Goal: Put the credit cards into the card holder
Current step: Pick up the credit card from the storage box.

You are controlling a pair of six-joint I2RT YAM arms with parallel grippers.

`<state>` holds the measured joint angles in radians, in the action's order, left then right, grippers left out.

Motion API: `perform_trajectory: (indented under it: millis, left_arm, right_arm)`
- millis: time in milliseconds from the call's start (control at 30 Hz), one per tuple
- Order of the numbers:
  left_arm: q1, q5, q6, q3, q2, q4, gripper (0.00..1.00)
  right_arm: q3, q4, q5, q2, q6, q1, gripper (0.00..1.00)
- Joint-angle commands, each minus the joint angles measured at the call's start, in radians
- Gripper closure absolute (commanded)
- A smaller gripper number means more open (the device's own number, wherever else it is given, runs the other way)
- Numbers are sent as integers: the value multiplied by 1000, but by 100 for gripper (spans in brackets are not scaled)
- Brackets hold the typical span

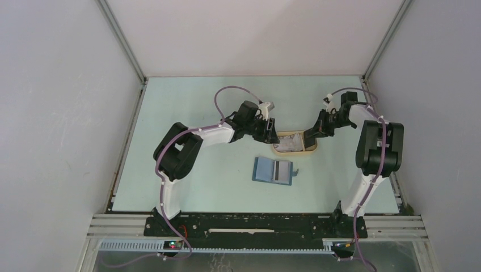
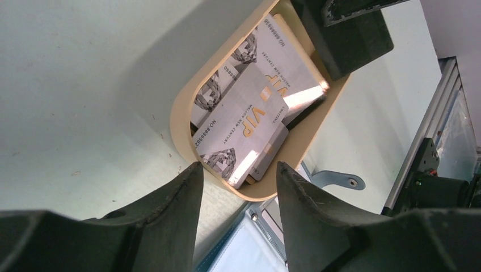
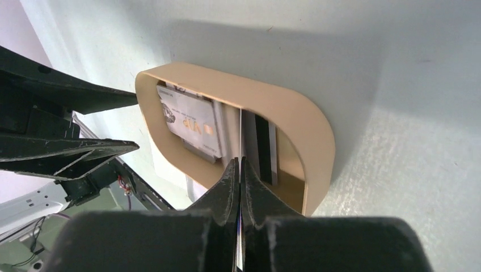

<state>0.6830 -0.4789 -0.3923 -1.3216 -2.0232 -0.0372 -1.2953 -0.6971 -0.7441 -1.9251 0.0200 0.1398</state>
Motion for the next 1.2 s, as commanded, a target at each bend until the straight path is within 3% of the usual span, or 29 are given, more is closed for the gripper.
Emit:
perform_trajectory:
  millis: [0,233,467,700,833,1033,1167]
  left_arm:
    - [1,-14,16,36,77,-103,43]
    - [-9,13,3,135,152,-222,34]
    - [-17,36,9,292,293,-407,32]
    - [-18,-33,-60,541,449,-781,24]
    - [-18,-115,-189,623,472,-983,20]
    - [0,-149,-418,734,412,-1408,18]
    - [75,-88,-323,774,417,-1430,17]
  right_arm:
    - [-18,0,31,100,-18,15,100]
    - [-6,-18,6,173,-119,31,100]
    - [-4,-107,-229,237,-290,39,100]
    - [9,-178,-430,362,-456,-5,100]
    - [30,-190,-492,453,-533,-63,100]
    - [51,-230,-597,539,-654,-136,100]
    - [57,-225,-621,553,-654,-196,100]
